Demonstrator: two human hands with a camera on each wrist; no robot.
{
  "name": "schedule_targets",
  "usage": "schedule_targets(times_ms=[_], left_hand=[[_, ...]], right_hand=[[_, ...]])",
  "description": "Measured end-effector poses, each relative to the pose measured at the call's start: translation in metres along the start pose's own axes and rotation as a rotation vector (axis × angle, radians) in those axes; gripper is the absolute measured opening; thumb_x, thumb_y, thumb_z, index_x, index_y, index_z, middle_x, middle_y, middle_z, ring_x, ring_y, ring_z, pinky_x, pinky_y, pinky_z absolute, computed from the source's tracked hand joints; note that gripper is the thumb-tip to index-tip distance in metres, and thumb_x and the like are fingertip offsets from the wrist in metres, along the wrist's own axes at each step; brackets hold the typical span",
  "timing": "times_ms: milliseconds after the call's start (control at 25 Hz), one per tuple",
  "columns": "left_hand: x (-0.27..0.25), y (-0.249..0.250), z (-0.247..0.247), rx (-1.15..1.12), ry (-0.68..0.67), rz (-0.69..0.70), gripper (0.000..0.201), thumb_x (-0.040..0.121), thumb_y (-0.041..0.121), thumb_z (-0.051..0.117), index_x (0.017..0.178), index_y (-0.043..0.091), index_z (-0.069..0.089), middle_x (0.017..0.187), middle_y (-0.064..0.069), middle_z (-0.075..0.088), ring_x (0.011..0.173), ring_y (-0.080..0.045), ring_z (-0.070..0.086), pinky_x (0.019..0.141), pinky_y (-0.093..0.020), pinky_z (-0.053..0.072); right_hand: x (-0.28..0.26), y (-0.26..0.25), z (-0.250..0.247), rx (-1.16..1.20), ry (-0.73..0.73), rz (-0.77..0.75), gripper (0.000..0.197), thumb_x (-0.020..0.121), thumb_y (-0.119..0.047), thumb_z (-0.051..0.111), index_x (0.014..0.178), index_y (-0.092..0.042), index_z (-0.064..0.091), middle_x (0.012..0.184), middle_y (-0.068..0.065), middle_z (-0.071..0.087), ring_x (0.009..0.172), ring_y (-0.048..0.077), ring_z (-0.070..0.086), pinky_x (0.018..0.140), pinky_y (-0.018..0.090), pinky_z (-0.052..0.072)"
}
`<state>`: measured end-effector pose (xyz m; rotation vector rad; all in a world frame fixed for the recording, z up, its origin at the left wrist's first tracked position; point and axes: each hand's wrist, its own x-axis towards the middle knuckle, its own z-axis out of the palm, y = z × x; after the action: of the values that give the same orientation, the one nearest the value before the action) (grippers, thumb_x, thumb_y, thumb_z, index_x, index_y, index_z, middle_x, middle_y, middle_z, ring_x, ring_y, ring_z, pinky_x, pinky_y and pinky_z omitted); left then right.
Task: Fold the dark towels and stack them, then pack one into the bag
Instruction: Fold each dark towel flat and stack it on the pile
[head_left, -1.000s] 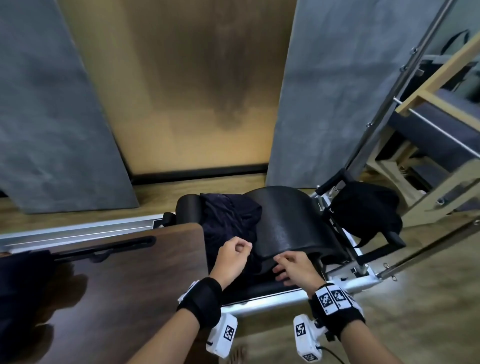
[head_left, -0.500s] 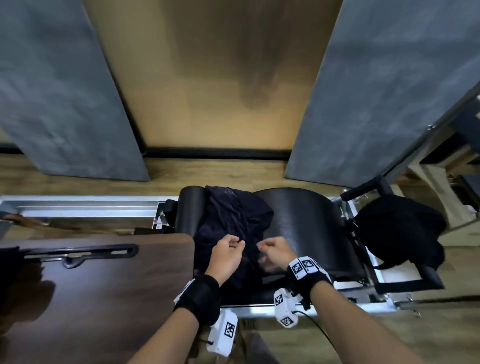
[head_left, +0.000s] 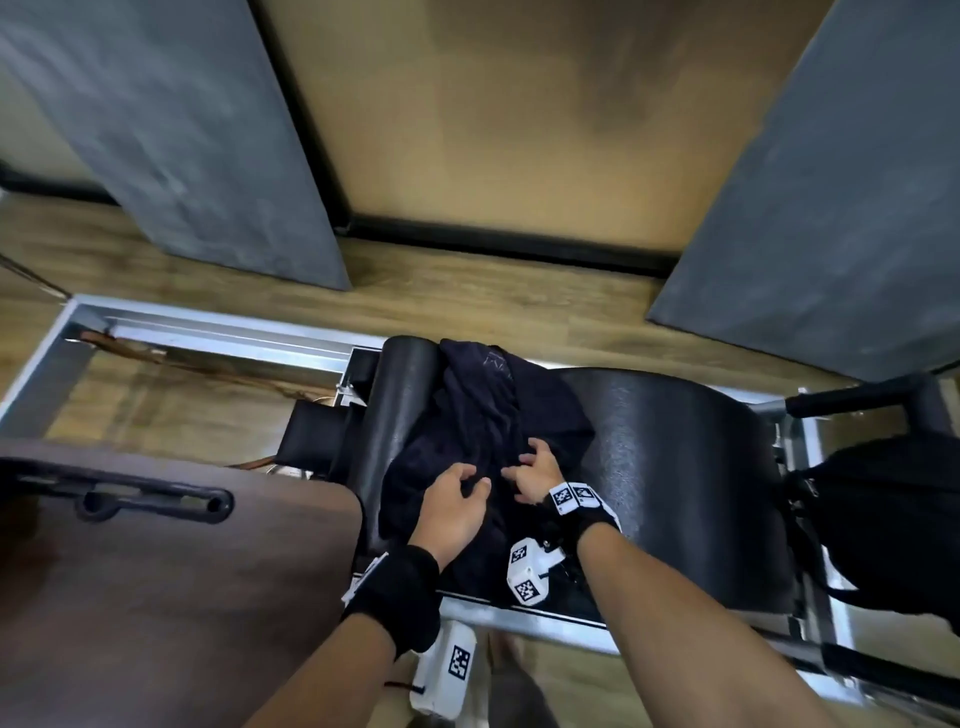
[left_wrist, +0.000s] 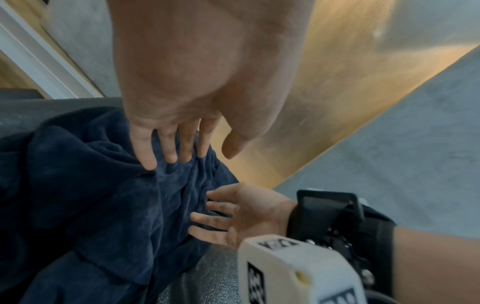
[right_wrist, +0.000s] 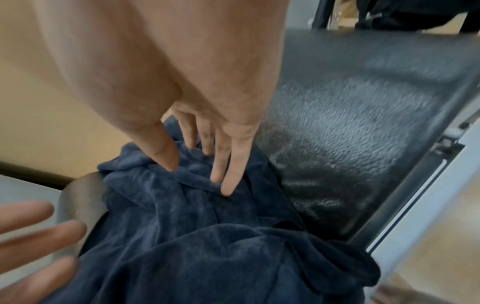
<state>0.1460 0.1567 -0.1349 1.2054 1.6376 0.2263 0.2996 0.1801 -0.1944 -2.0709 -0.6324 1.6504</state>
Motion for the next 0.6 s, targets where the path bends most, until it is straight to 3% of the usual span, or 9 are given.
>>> schedule_targets(times_ms=[80,200,280,400,520,600], left_hand=[[0.007,-0.003,0.002,0.004,0.009,-0.019,0.040,0.106,0.028,0.061,0.141,0.009,0.059,0.141,-0.006,0.061,0.132,-0.018,0.054,0.104,-0.023,0.039],[0.011,-0.006,0.002,0.028,0.027,-0.027,0.040,0.106,0.027,0.062,0.141,0.007,0.060,0.141,-0.009,0.062,0.133,-0.021,0.055,0.105,-0.024,0.039],[0.009,-0.008,0.004,0.042,0.027,-0.035,0.041,0.106,0.027,0.062,0.141,0.007,0.060,0.141,-0.009,0.062,0.134,-0.021,0.055,0.106,-0.024,0.039],[0.007,-0.012,0.002,0.054,0.021,-0.022,0.041,0.106,0.030,0.061,0.142,0.010,0.059,0.143,-0.007,0.060,0.137,-0.020,0.053,0.108,-0.024,0.039],[0.004,-0.014,-0.004,0.063,0.017,0.000,0.041,0.107,0.031,0.059,0.143,0.012,0.058,0.144,-0.004,0.059,0.138,-0.018,0.052,0.105,-0.021,0.037],[0.001,-0.008,-0.008,0.049,0.018,0.026,0.041,0.107,0.030,0.059,0.144,0.012,0.057,0.145,-0.005,0.059,0.137,-0.017,0.052,0.105,-0.021,0.037]], right_hand=[[0.016,0.001,0.005,-0.089,0.039,-0.001,0.071,0.090,-0.011,0.078,0.152,-0.010,0.043,0.133,0.014,0.062,0.125,0.034,0.060,0.110,0.044,0.048],[0.025,0.002,0.004,-0.192,0.061,0.000,0.043,0.087,-0.022,0.082,0.125,-0.012,0.067,0.123,0.010,0.069,0.117,0.028,0.065,0.102,0.032,0.050],[0.029,0.003,0.004,-0.249,0.106,-0.022,0.033,0.089,-0.023,0.080,0.117,-0.011,0.067,0.118,0.007,0.070,0.114,0.028,0.066,0.099,0.034,0.051],[0.034,0.003,0.007,-0.265,0.263,-0.055,0.036,0.093,-0.019,0.073,0.123,-0.011,0.053,0.114,0.014,0.066,0.107,0.037,0.067,0.089,0.038,0.053],[0.034,0.004,0.004,-0.234,0.335,-0.091,0.014,0.092,-0.016,0.073,0.104,-0.011,0.067,0.106,0.014,0.071,0.100,0.036,0.068,0.087,0.036,0.054],[0.026,-0.002,-0.006,-0.104,0.323,-0.181,0.011,0.090,-0.013,0.076,0.094,-0.007,0.069,0.100,0.014,0.071,0.097,0.033,0.067,0.090,0.036,0.051]])
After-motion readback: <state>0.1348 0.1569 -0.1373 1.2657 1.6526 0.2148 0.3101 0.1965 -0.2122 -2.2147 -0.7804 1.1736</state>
